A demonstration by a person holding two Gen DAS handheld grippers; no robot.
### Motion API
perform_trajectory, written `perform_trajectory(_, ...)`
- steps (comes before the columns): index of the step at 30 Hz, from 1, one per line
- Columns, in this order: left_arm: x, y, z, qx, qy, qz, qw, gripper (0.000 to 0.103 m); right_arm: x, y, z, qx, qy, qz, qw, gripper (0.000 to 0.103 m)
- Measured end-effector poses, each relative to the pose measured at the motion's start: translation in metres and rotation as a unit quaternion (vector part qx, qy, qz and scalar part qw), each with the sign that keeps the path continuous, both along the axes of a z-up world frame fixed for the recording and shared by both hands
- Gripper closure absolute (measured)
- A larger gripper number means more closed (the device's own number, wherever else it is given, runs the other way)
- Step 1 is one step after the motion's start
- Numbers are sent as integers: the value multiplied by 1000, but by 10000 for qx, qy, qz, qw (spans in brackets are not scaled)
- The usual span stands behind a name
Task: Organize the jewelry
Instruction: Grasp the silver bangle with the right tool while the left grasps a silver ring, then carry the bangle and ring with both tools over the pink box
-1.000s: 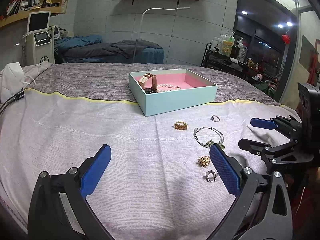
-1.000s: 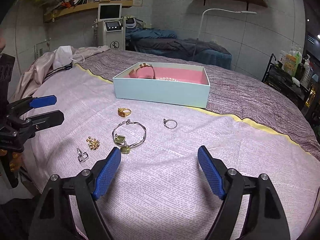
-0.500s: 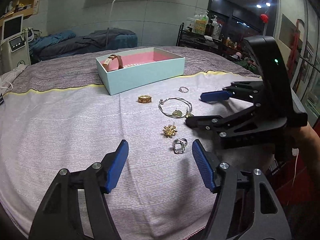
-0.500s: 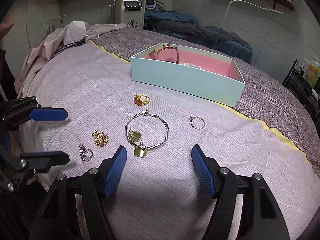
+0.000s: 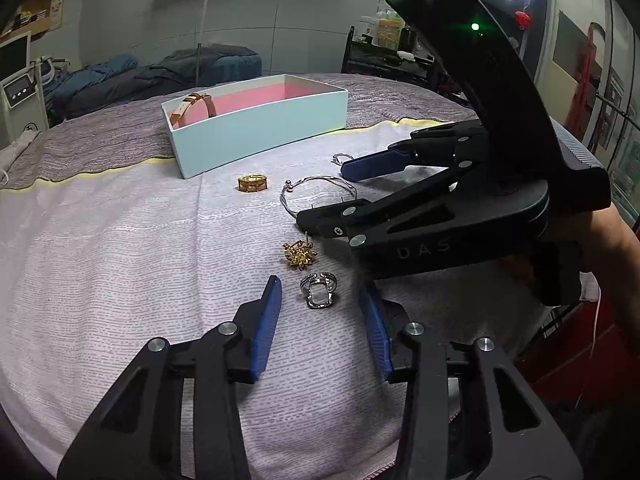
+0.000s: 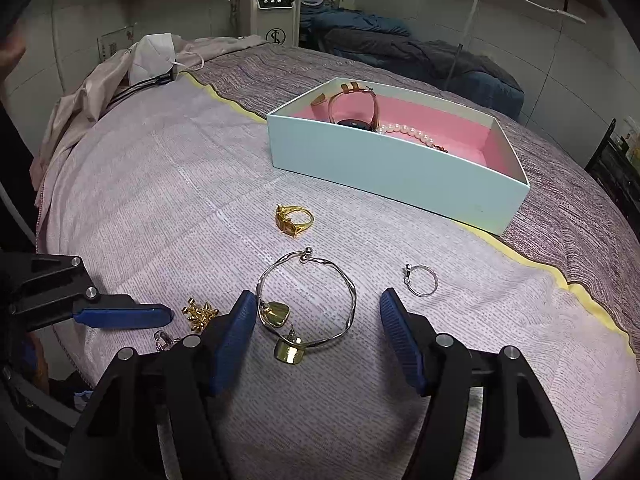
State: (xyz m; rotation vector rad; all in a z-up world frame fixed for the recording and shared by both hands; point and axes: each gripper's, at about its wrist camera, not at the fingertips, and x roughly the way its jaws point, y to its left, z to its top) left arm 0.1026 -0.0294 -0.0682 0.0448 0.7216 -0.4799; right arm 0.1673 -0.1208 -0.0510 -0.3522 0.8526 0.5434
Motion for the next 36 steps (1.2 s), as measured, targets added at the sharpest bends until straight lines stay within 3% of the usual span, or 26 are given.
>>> perform_trajectory(1,1,0,0,20,9,44,10000,69,0,2,0,-3,-2,16,10000,53)
perform_trajectory(8,2,8,1,-165,132,228,9995,84,1,1,1,106,10,-48,9999,54)
perform_trajectory(24,5,27,12,-571,167,338,9977,84,-16,-28,20,862,-271,-676,9936,54)
perform_trajectory(36,24,38,52,-673,-351,367,9964,84,-14,-58,40,1144,-522,-1064,9863,54)
